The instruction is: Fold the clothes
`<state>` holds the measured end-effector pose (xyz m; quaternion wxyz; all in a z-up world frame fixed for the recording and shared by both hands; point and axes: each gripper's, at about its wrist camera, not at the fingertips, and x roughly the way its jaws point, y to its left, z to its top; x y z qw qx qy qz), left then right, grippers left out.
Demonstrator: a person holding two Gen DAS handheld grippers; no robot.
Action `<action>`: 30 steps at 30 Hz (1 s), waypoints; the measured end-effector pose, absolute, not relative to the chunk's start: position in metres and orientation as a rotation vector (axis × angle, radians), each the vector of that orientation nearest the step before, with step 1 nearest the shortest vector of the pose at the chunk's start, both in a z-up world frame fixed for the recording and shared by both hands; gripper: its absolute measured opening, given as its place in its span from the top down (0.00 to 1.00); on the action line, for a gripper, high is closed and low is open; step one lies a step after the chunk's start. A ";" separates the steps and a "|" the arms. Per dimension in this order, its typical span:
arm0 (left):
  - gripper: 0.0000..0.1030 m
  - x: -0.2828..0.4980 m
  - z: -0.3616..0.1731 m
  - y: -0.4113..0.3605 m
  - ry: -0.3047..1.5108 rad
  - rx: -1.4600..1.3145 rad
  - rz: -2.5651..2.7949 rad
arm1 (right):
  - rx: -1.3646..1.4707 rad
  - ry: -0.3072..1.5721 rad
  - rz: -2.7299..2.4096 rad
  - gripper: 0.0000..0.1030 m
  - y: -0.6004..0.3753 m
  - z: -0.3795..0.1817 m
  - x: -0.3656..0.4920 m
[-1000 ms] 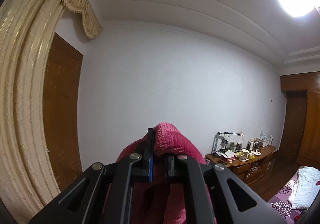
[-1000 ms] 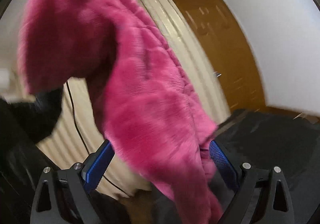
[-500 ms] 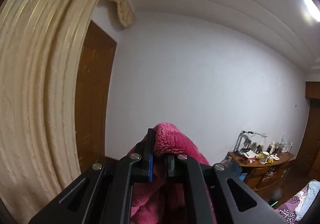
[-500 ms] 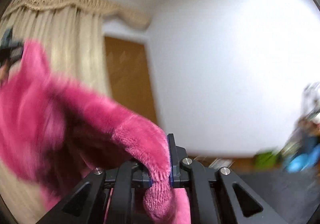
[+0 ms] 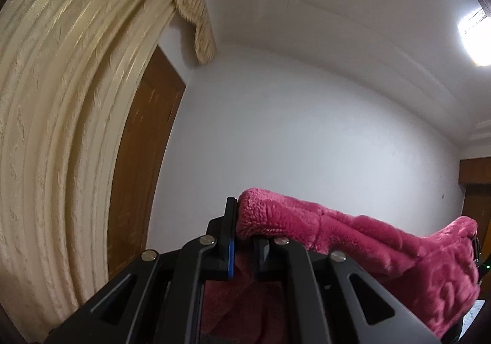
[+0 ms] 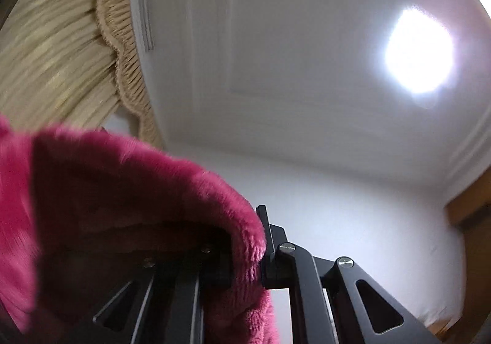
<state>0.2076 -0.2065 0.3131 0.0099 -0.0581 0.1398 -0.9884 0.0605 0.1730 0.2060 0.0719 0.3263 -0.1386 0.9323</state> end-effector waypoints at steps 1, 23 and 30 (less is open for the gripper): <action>0.89 0.213 0.312 -0.203 0.432 -0.206 -3.082 | 0.989 -0.443 2.772 0.89 0.176 0.206 0.071; 0.88 0.085 0.218 -0.156 0.287 0.319 -3.041 | 0.331 -0.509 2.851 0.89 0.239 0.091 0.051; 0.88 -0.090 0.096 -0.165 0.302 0.851 -2.946 | -0.232 -0.496 2.884 0.89 0.253 -0.020 -0.090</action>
